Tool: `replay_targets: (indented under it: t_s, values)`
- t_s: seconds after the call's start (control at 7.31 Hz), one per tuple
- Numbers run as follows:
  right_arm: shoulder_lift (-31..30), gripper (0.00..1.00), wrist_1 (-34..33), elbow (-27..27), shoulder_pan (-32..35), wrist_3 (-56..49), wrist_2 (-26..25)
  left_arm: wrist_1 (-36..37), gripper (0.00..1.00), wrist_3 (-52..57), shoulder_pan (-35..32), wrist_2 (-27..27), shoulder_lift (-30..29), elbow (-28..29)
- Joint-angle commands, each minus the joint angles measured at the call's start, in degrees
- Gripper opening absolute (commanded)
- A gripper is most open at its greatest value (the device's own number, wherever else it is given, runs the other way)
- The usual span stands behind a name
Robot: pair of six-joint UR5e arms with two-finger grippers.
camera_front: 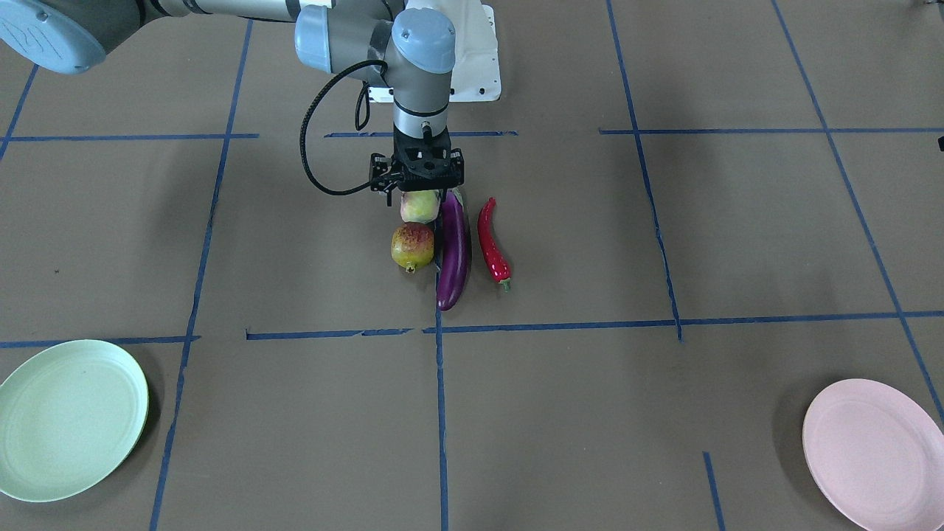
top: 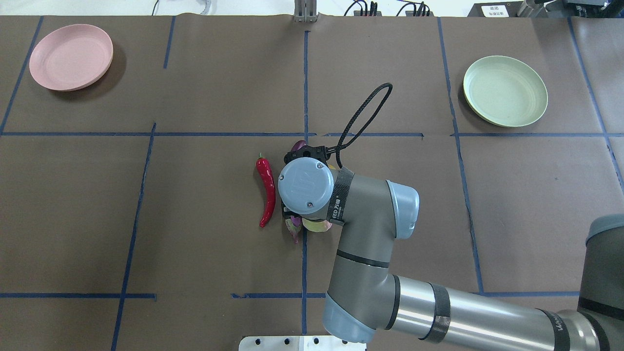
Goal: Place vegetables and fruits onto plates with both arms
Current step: 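Reach the right gripper down and grasp the yellow-pink peach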
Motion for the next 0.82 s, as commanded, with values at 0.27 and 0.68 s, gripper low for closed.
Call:
replay_targets:
  t_s: [0.27, 0.68]
  values:
    - [0.6, 0.35, 0.1, -0.6, -0.5, 0.1, 0.5, 0.0, 1.0, 0.0, 0.2, -0.1, 0.0, 0.1]
    - [-1.5, 0.01, -6.8, 9.7, 3.8, -2.2, 4.2, 0.1, 1.0, 0.0, 0.3, -0.1, 0.0, 0.2]
